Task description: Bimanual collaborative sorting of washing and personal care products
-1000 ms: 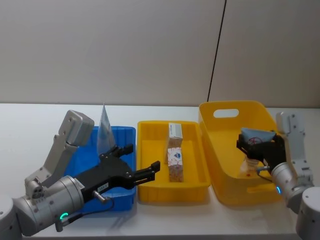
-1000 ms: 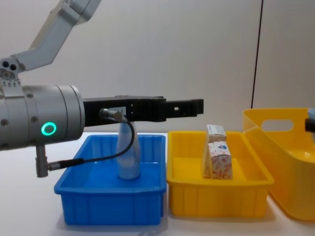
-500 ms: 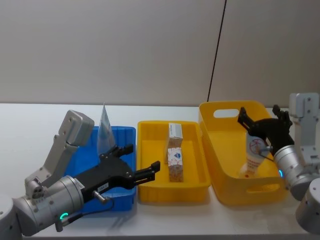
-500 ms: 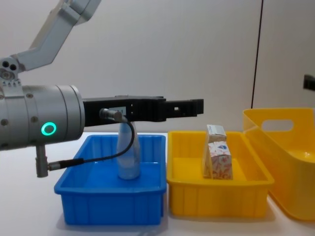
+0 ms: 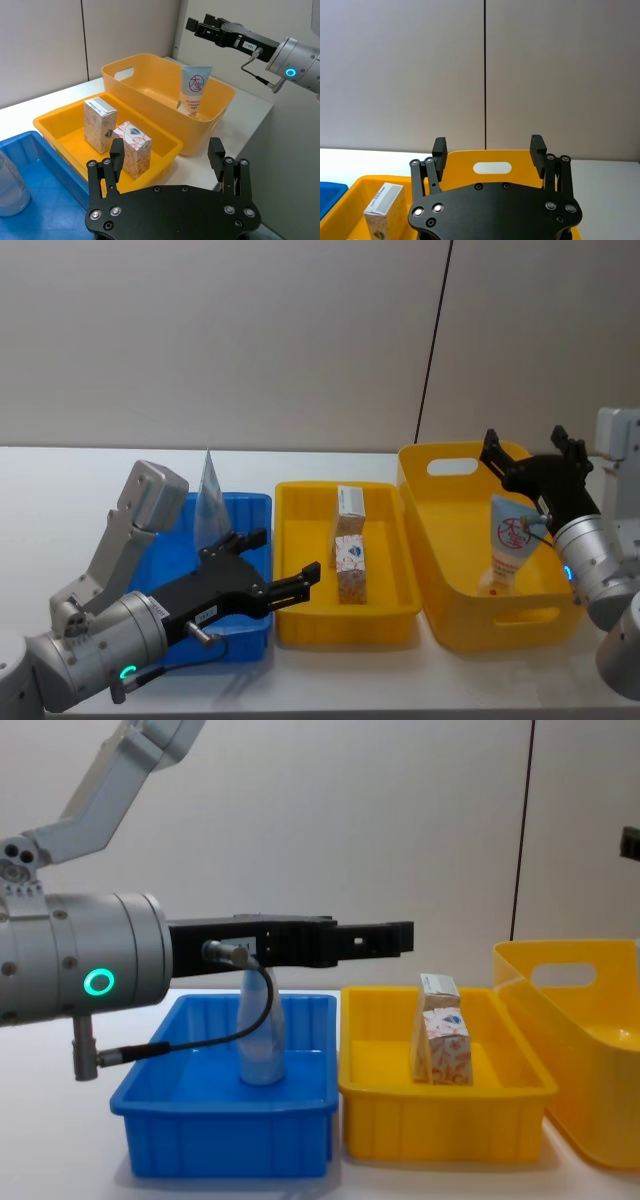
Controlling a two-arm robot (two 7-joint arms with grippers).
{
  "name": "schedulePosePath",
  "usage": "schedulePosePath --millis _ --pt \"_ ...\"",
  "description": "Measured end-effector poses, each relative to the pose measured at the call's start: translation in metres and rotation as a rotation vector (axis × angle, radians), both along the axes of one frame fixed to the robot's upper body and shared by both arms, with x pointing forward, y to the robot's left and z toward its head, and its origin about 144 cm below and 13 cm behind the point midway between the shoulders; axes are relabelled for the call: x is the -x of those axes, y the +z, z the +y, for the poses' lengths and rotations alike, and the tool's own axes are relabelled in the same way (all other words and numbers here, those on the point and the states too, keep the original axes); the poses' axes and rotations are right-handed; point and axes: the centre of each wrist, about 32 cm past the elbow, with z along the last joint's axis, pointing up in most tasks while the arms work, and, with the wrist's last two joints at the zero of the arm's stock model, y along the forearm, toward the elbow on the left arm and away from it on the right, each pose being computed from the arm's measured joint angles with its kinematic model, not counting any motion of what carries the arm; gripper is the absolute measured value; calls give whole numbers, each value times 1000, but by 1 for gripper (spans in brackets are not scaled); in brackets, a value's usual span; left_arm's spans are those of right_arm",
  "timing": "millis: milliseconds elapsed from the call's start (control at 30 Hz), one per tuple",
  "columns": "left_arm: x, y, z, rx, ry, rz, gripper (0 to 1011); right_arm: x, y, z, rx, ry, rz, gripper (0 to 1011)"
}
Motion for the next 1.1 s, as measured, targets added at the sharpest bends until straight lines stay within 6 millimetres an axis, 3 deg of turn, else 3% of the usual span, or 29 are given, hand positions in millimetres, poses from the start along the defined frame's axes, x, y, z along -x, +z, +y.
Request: schedulePosePath --millis 500,1100 --pt "5 -10 1 -52 128 -59 1001 21 -10 5 19 46 16 1002" --pt "15 -31 2 -133 358 -191 1001 73 -31 22 42 166 68 1002"
